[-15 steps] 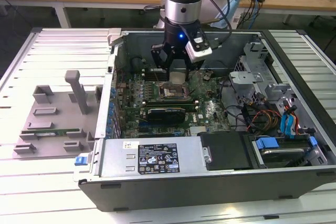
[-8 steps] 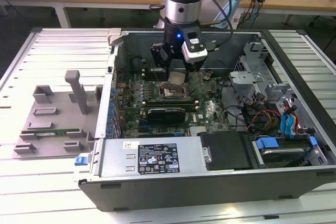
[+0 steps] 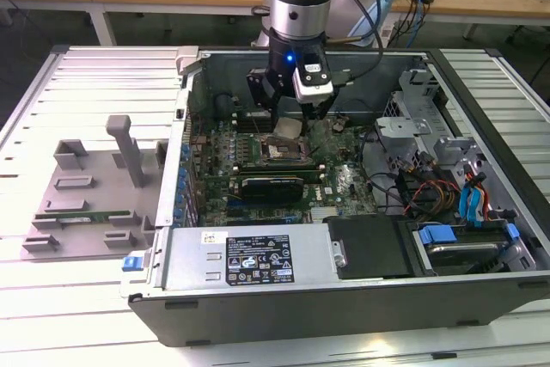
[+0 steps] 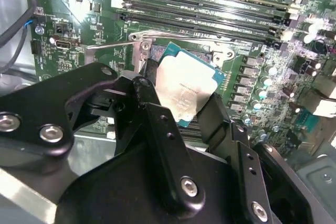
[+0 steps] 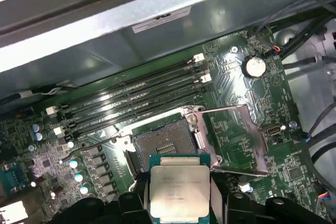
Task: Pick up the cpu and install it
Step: 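Place the cpu into insertion slot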
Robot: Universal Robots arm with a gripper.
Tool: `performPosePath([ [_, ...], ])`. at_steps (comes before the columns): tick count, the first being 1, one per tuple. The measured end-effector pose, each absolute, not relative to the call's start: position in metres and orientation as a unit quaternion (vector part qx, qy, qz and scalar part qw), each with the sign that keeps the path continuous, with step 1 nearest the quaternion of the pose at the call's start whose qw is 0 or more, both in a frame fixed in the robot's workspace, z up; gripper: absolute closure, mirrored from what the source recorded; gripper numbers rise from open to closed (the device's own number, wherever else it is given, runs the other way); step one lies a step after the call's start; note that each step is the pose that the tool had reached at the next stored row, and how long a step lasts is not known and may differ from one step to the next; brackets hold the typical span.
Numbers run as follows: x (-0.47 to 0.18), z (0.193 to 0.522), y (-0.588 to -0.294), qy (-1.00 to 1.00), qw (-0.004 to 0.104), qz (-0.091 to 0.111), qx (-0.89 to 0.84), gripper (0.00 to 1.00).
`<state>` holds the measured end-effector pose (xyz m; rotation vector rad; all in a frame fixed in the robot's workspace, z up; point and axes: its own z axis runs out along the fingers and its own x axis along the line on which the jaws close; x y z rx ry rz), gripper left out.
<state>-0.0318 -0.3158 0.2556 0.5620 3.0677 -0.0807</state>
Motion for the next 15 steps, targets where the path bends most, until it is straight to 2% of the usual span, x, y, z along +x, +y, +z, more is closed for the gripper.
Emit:
performPosePath([
  [15, -0.0318, 0.2556, -0.3158, 0.961, 0.008, -0.027, 0.275, 0.45],
])
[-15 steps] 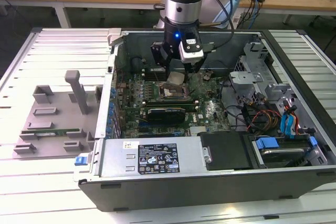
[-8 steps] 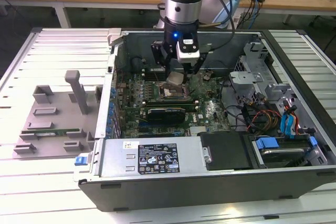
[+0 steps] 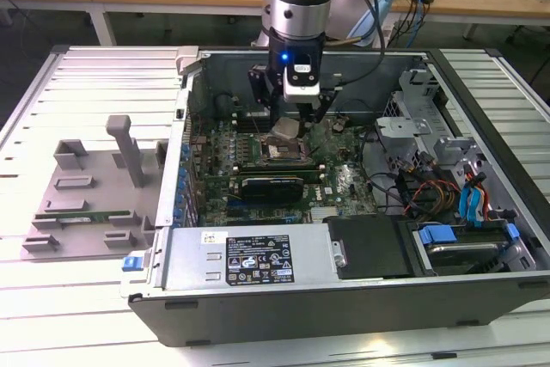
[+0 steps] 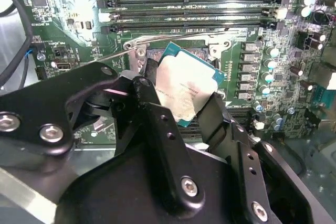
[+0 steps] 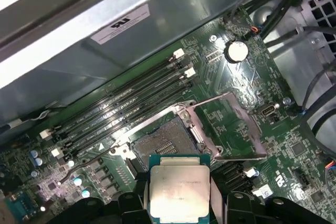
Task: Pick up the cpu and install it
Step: 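Place the cpu into insertion slot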
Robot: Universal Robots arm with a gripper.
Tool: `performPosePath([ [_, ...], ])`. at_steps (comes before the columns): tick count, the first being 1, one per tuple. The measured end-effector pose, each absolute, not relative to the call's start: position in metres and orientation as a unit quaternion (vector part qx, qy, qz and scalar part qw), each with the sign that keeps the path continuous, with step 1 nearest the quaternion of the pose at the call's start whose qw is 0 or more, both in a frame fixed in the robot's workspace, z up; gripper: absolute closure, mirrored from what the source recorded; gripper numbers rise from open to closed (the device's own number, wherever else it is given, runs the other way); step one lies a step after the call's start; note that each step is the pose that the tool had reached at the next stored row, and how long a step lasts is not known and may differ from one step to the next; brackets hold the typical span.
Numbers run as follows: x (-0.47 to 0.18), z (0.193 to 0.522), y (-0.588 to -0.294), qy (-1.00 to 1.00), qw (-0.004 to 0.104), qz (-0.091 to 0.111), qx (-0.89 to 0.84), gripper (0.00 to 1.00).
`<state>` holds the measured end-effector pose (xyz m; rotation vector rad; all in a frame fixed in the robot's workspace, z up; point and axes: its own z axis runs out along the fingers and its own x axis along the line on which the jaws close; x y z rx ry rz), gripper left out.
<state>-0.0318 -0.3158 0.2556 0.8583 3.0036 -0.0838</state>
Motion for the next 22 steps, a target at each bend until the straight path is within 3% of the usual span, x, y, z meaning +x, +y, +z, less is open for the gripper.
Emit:
performPosePath([
  [22, -0.0318, 0.2556, -0.3158, 0.923, 0.005, -0.028, 0.384, 0.45],
])
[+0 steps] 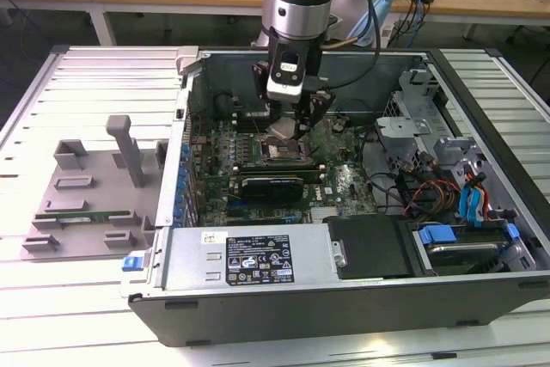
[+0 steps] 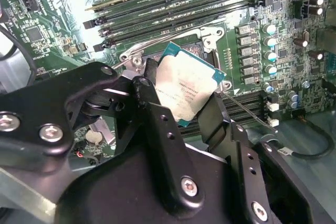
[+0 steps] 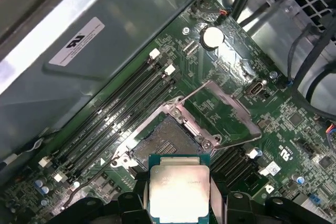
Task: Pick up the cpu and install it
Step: 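Place the cpu into insertion slot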
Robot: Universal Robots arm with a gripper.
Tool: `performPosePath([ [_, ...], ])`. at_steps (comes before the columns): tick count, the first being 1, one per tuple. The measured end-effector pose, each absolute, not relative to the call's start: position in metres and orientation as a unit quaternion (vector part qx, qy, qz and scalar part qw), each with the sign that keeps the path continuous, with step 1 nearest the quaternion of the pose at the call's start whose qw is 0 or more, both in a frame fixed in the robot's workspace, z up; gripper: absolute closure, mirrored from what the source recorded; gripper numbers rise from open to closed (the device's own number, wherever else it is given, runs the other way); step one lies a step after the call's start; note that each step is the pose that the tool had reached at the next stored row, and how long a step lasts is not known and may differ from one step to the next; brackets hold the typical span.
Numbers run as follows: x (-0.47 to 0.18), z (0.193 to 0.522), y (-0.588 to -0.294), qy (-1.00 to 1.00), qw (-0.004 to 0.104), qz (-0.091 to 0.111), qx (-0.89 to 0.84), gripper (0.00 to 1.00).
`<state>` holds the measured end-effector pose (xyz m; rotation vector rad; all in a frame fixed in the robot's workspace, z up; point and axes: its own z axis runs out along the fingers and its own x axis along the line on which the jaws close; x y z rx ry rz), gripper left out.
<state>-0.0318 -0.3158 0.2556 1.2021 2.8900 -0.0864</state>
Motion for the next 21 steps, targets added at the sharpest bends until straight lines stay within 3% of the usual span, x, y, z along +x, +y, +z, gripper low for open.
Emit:
performPosePath([
  [21, -0.0318, 0.2555, -0.3158, 0.890, 0.003, -0.028, 0.454, 0.45],
])
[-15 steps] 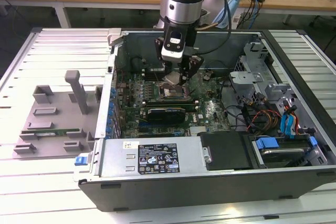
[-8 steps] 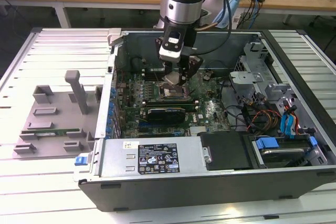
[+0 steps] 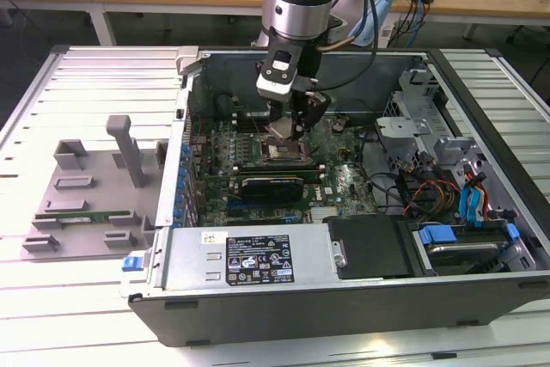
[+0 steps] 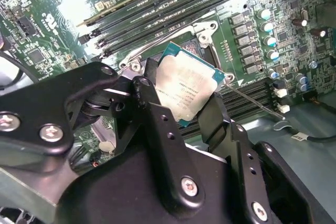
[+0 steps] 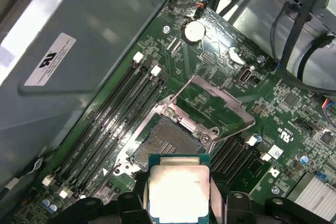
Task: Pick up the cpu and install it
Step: 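Place the cpu into insertion slot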
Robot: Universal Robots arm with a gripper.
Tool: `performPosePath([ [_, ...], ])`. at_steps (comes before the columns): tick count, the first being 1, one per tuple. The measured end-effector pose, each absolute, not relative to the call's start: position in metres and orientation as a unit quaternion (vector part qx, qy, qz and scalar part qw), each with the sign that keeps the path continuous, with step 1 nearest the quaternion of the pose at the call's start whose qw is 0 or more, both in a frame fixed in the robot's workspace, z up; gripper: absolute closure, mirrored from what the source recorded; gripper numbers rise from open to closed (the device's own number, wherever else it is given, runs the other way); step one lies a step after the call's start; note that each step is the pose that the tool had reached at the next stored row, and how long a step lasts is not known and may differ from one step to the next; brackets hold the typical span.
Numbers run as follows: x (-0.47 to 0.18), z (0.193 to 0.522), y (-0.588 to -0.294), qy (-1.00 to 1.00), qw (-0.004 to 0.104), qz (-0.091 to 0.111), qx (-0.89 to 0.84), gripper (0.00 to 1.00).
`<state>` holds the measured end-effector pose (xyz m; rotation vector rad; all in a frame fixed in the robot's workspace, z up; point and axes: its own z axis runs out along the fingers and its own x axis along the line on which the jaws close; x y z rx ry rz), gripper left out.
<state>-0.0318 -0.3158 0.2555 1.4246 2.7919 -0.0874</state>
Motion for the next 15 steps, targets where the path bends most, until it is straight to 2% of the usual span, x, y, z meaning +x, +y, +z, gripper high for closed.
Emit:
performPosePath([
  [15, -0.0318, 0.2556, -0.3158, 0.860, 0.001, -0.028, 0.510, 0.45],
])
